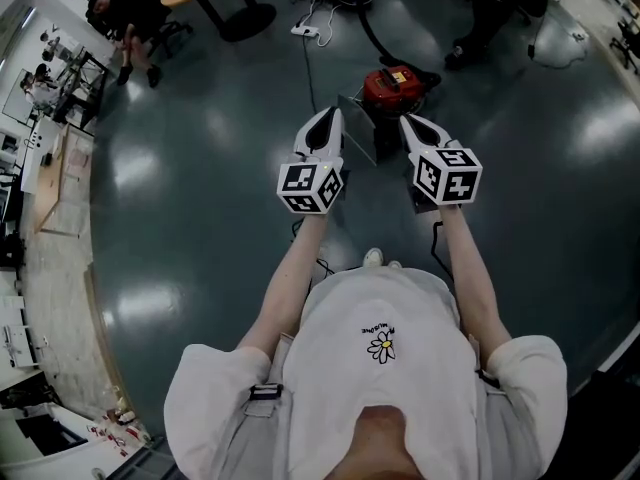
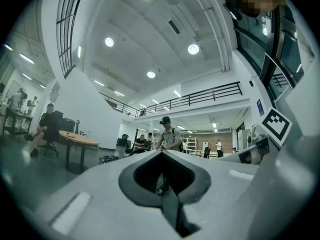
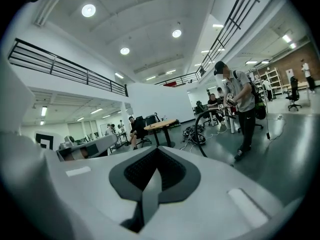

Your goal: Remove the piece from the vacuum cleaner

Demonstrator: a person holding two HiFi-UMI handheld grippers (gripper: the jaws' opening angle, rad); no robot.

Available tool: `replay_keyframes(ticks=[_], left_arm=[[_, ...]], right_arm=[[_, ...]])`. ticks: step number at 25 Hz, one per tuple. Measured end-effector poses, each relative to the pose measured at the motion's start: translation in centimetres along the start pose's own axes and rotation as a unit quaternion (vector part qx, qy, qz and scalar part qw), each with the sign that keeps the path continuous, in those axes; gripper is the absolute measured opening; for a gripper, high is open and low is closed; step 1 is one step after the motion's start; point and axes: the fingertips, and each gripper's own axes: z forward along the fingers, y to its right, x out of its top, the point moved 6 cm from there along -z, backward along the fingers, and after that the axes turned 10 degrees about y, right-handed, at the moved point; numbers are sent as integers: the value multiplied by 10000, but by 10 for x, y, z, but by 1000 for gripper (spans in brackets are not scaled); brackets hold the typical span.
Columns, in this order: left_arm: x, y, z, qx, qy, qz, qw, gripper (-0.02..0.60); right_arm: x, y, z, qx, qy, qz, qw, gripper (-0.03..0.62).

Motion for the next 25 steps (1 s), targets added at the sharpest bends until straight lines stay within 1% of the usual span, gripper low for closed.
replay_keyframes(ticks=[4,9,14,17,19,22,25], left_arm=[[-3,0,0,49,-63,-1,10000,0],[-10,2,3,134,-145,-4,9998,0],[-34,1,6,195,-372,63,9991,0],[-45,-3,1,349,-481,11,9982,0],[-53,-8,1,467,-524,-50,9975,0],[-69,-14,12,562,-611,-170,9964,0],[-81,-24,31,554,-679,-217,9959,0]], right_arm=[[-5,7,-1,-13,-29,101,9999,25],[-9,18,-2,59,-143,-111,9998,25],[-21,42,0,2,-203,-158,9997,25],[-25,52,2,-100,-208,-110,9997,25],[-27,56,7,-75,-222,-109,9997,25],[-31,65,21,-15,-344,-220,9992,25],[-34,73,45,39,-474,-192,9987,25]])
